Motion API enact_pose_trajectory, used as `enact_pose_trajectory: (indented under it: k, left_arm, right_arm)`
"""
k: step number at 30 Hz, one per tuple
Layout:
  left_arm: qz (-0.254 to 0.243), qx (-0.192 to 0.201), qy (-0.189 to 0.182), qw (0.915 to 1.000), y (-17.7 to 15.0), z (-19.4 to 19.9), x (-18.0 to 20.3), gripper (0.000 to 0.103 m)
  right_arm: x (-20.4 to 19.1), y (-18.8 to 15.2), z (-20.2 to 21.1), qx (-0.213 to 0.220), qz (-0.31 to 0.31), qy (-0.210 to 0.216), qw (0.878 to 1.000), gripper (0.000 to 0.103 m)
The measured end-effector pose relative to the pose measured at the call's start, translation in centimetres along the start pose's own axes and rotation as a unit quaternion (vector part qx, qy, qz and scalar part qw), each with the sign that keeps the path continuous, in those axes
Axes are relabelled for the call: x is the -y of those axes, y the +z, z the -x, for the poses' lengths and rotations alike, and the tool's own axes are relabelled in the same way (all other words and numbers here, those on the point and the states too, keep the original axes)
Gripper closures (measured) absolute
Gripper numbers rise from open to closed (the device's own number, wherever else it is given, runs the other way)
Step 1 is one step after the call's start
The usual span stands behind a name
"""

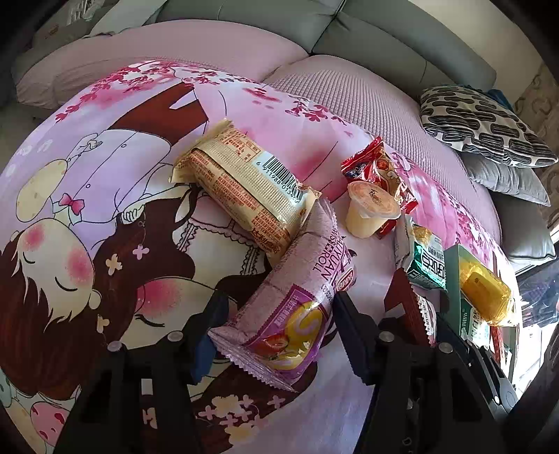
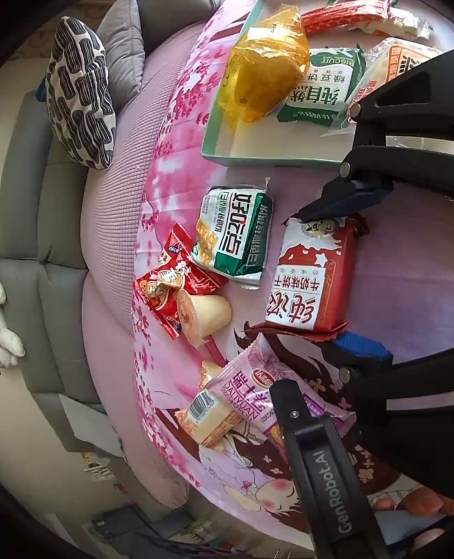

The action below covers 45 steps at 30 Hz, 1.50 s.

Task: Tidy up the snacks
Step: 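Grasp the pink roll bag with the left gripper while the right grasps the red-white box, then carry the pink roll bag and red-white box over the tray with both grippers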

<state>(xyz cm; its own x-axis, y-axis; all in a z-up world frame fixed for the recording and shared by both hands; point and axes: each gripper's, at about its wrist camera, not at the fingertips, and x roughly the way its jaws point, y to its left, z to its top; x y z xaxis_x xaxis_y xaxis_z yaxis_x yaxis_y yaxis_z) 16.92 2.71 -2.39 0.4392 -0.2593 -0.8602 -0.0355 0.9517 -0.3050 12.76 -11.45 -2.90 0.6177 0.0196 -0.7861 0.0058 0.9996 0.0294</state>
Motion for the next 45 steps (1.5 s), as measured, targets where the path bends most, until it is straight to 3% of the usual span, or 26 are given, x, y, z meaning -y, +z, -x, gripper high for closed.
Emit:
enact_pose_trajectory:
  k: [15,45]
  left_arm:
    - [-0.029,0.024,-0.034,0.9987,-0.1,1.8,1.6,0.069]
    - [-0.044,0.085,-0.074,0.9926,-0.3,6.8,4.1,0.072]
  right_arm:
    - [0.4,0.5,2.4,0.026,-0.011,-0.002,1.0,0.042]
    - [2.2,0.8,6.4,0.066,-0.037,0.001,0.997,0.042]
